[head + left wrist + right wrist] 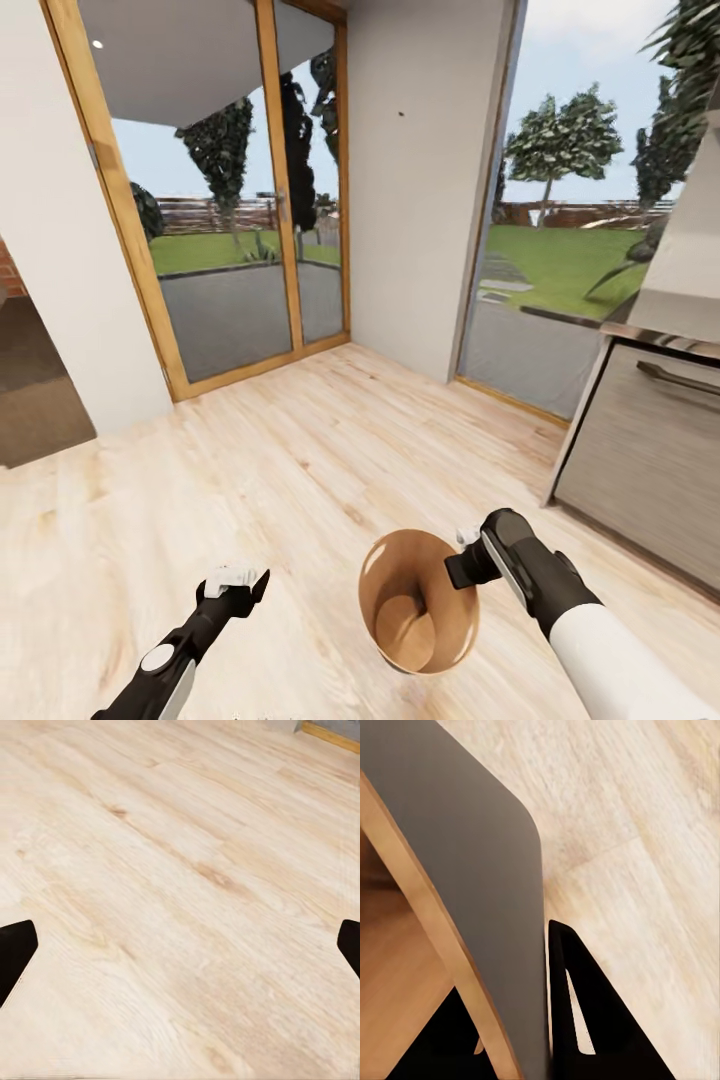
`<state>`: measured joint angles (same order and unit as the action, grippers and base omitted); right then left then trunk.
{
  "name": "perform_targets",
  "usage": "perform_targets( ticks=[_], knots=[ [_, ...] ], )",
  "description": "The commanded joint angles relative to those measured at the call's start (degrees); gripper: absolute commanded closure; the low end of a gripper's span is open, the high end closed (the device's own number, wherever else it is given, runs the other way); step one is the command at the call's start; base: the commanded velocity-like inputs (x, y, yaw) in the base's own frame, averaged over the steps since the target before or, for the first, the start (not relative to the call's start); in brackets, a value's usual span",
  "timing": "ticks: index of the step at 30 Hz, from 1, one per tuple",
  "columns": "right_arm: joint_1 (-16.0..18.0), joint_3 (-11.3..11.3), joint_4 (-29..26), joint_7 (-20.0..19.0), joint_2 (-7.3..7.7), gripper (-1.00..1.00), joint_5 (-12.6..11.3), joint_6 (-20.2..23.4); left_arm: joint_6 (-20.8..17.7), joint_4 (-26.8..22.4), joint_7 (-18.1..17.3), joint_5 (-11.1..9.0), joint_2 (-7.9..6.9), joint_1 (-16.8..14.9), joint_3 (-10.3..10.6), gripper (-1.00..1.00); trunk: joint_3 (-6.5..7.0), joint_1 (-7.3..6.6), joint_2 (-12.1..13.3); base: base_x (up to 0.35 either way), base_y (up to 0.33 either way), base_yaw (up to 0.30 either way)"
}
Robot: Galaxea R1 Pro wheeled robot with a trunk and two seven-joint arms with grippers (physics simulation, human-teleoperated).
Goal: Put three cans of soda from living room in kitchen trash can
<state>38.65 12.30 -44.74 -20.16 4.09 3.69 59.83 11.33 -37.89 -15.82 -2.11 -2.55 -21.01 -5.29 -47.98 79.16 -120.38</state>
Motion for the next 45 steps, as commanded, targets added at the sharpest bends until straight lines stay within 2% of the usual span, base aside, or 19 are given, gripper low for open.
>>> perform_targets(
  ticks=[1,29,45],
  knots=[
    [0.02,-0.05,-0.01,-0.18,0.01,1.0,-1.39,0.17,0.0,0.01,0.0,0.0,0.0,0.0,0.0,-1.0,0.01,0.0,0.0,0.0,0.0,0.219],
    [0.02,0.36,-0.08,-0.23,-0.31,1.0,-1.32,0.17,0.0,0.01,0.0,0.0,0.09,0.0,0.02,-1.0,-0.01,0.0,0.0,0.0,0.0,0.188],
    [0.02,0.62,-0.13,-0.21,-0.56,1.0,-1.31,0.17,0.0,0.01,0.0,0.0,0.09,0.0,0.06,-1.0,-0.6,0.0,0.0,0.0,0.0,0.224]
  ],
)
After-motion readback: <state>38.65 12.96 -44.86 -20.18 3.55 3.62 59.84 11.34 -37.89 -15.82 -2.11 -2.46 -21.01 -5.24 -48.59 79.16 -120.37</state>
